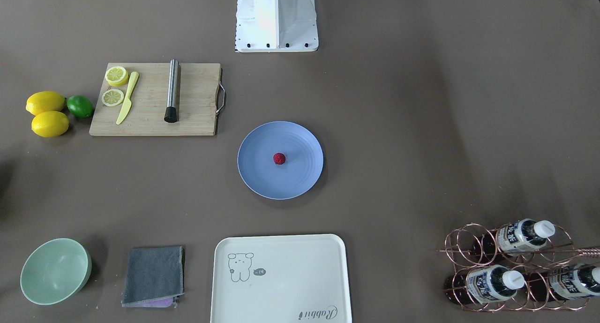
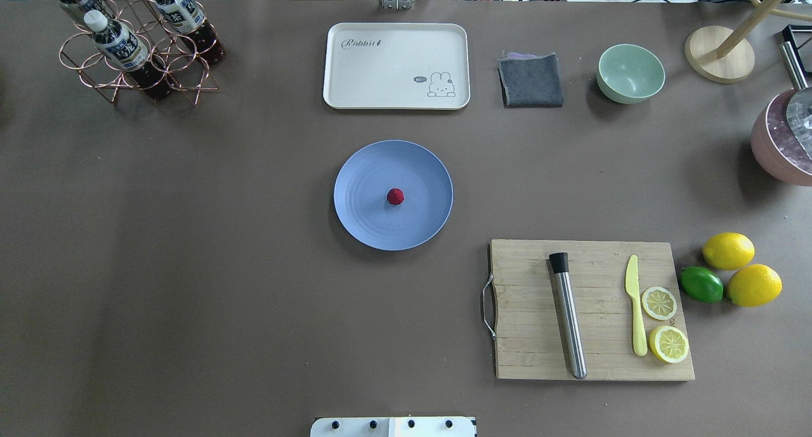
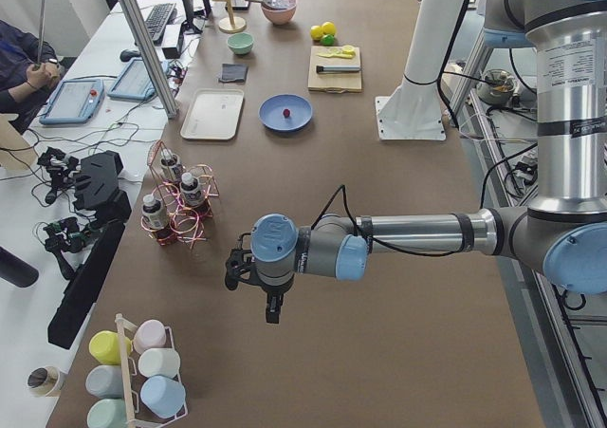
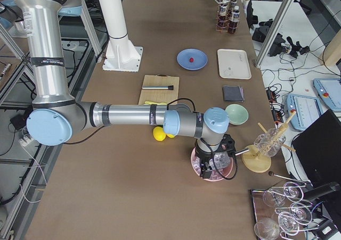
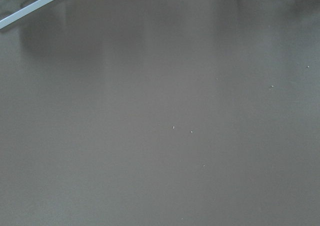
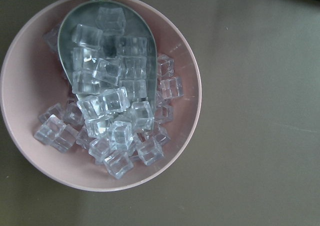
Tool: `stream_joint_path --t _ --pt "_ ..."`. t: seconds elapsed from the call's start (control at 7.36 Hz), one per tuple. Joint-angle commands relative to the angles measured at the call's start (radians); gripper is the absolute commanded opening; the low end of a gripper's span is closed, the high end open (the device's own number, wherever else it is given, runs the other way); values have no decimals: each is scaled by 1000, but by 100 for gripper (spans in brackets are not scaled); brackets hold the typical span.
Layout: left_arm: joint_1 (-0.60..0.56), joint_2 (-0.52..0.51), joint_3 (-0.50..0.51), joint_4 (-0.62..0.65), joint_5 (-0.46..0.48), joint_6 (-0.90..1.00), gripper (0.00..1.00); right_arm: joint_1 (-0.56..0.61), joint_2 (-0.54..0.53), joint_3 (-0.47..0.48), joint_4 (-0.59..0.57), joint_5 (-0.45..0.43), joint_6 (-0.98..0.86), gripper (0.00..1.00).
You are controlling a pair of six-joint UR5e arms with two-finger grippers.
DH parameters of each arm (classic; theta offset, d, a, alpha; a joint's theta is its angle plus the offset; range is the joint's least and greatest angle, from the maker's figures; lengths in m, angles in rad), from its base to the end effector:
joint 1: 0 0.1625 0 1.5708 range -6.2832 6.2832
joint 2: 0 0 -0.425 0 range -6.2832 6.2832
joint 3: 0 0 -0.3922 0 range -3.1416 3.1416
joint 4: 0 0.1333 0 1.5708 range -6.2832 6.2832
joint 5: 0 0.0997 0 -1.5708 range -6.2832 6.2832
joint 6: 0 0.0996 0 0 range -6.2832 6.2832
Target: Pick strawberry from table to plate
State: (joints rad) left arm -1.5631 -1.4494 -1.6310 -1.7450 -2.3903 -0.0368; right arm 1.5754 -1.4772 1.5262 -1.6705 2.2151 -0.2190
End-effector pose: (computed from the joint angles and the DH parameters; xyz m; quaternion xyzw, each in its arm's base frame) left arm -0.0571 -0.4472 0.6647 0.0429 0.3988 0.0092 0.9160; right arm 0.0759 -0.5266 0.6510 0.0114 -0.3172 -0.0935 0.9437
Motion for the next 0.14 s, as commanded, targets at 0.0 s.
stream_joint_path --t 0.0 --pt "0 0 -1 -1 0 0 98 0 0 2 0 0 1 100"
